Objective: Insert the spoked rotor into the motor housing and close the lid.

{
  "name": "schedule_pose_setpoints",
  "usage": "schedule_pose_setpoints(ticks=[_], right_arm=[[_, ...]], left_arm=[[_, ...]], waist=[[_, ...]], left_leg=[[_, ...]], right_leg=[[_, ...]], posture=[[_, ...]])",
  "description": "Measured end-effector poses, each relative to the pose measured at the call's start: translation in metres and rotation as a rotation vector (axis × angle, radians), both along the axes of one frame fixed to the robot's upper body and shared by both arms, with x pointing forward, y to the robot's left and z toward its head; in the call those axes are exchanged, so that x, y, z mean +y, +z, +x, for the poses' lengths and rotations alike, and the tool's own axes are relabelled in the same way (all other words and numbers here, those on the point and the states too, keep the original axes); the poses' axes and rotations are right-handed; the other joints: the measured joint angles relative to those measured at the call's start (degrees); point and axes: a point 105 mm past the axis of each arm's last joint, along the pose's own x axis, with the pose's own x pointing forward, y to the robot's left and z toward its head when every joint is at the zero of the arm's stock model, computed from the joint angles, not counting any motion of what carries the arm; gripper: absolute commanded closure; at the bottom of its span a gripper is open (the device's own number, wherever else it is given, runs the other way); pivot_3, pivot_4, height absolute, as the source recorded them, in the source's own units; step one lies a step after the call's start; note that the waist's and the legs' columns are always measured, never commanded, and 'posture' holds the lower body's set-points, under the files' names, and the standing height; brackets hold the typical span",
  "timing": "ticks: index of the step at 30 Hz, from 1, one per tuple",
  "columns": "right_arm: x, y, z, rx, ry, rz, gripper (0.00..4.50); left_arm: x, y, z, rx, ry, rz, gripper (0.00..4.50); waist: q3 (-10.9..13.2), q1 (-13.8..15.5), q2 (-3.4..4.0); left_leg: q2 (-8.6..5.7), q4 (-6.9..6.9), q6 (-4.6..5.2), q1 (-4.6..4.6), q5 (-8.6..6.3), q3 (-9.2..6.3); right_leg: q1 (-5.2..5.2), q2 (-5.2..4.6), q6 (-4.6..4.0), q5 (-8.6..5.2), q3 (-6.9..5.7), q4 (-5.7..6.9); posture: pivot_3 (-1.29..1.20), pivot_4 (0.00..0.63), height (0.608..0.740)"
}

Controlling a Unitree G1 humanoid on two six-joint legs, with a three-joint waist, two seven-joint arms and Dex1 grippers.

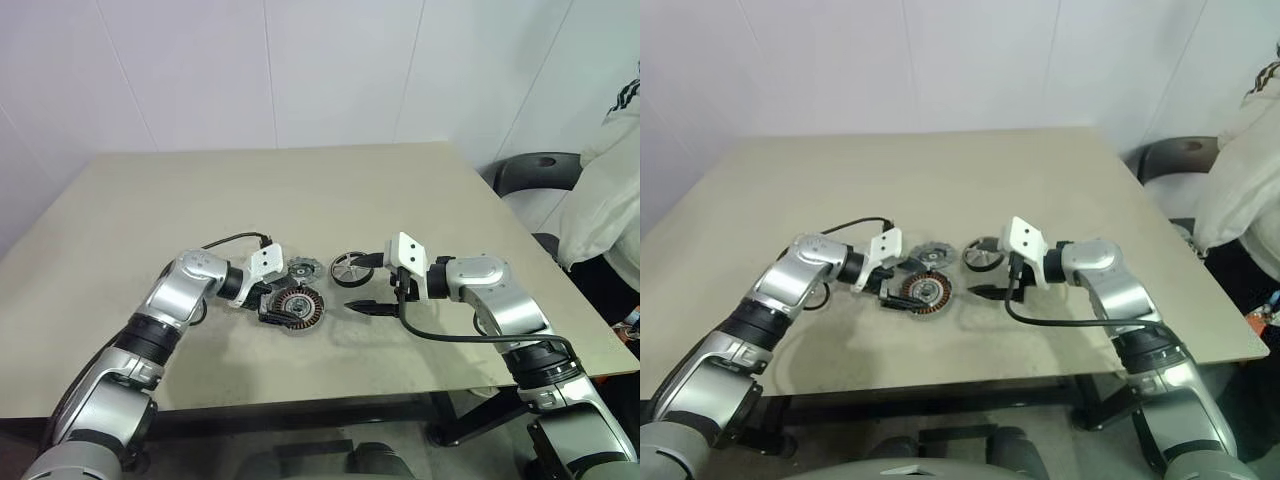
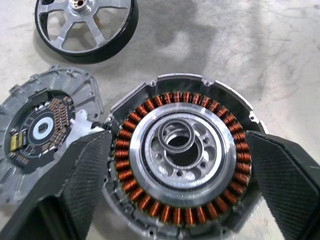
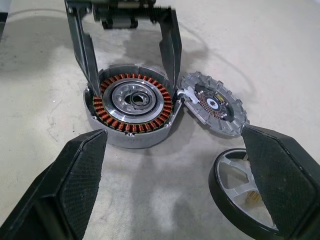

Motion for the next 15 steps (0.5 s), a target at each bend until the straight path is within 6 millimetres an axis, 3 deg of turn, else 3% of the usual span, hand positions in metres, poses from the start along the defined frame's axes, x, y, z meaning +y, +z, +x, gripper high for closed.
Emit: schedule_pose_setpoints(ticks=[3,8,15], right_arm=[[0.001,0.000,0.000,0.002,0.003,0.003,0.00],[0.005,-0.001,-0.001,0.007,0.010,0.009,0.00],[0.015,-0.005,-0.004,0.027,0.037,0.020,0.00]], left_arm=[[0.005,0.015,0.000,-0.021,0.017,-0.018,0.02],[0.030,0.044,0.002,-0.094,0.086,-0.023,0.02],[0.070,0.037,-0.016,-0.058,0.221,-0.055,0.02]], waist=[[0.0,0.0,0.00],[0.0,-0.2,0.01],[0.0,0.0,0.01]], left_leg=[[0.03,0.03,0.00,0.00,0.00,0.00],[0.11,0.07,0.00,0.01,0.00,0.00],[0.20,0.21,0.00,-0.03,-0.01,-0.02]], right_leg=[[0.00,0.02,0.00,0.00,0.00,0.02],[0.00,0.07,0.00,0.00,0.03,0.06],[-0.02,0.09,0.00,0.00,0.09,0.12]], posture=[[0.00,0.000,0.740],[0.00,0.000,0.740],[0.00,0.000,0.740]])
